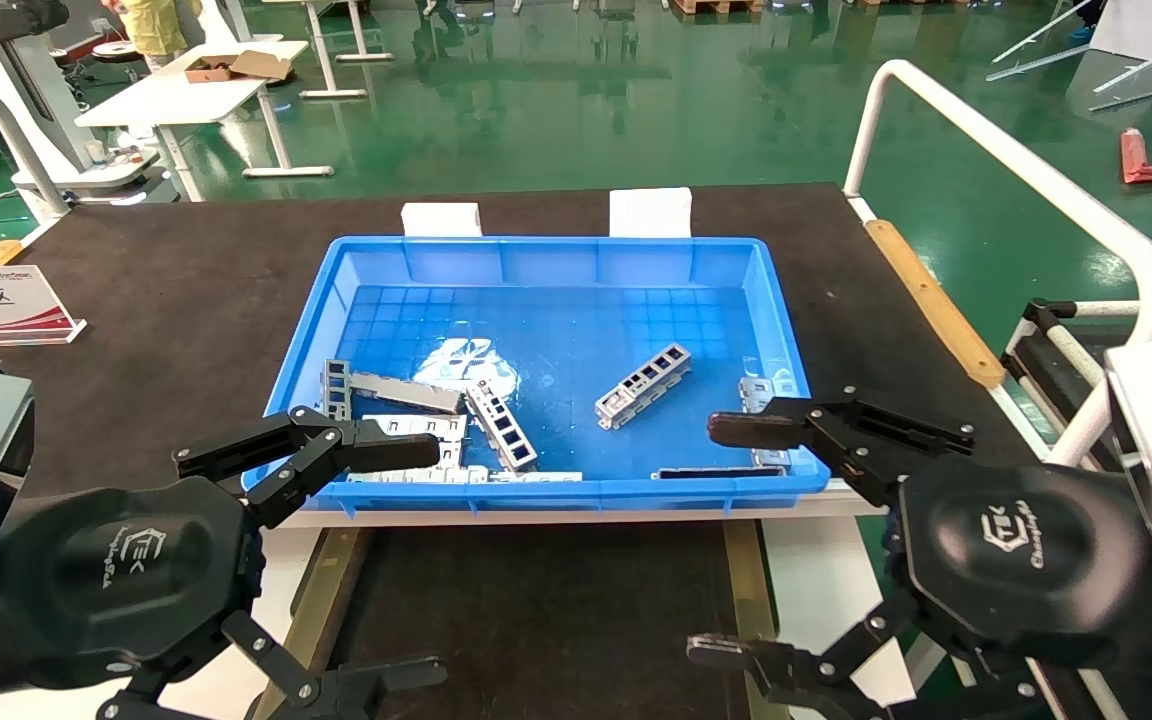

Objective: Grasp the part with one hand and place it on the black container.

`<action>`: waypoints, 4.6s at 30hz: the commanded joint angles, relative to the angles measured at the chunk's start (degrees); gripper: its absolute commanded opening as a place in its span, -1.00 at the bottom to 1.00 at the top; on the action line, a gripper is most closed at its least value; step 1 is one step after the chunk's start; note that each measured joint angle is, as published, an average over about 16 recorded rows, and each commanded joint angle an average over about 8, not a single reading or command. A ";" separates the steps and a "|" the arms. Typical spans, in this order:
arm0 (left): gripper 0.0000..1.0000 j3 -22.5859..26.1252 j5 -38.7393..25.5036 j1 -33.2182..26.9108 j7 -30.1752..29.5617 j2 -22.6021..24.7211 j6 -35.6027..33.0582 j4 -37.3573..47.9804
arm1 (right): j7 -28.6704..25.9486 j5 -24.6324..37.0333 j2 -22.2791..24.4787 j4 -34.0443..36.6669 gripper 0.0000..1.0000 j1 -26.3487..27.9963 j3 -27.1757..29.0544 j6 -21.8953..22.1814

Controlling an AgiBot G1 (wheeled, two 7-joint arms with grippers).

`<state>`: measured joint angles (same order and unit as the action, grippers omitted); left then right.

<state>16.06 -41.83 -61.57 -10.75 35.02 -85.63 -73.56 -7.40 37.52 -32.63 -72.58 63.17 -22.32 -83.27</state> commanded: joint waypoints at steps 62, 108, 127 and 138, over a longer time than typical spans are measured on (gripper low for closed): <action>1.00 12.08 -25.95 -14.28 -1.61 18.52 15.44 11.28 | 0.01 -0.01 0.00 0.02 1.00 0.01 -0.02 -0.01; -1.00 41.42 -31.65 -23.43 -2.66 43.55 56.27 40.38 | 0.02 -0.02 0.01 0.02 -1.00 0.02 -0.04 0.00; -1.00 50.75 -22.93 -24.41 -3.08 43.36 60.52 42.10 | 0.03 -0.03 0.01 0.02 -1.00 0.02 -0.05 0.00; -1.00 53.60 -18.63 -24.49 -1.09 43.31 60.85 42.65 | 0.03 -0.03 0.01 0.02 -1.00 0.02 -0.05 0.00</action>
<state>69.56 -60.49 -86.10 -11.87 78.33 -24.79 -30.93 -7.37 37.49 -32.62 -72.56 63.20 -22.37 -83.26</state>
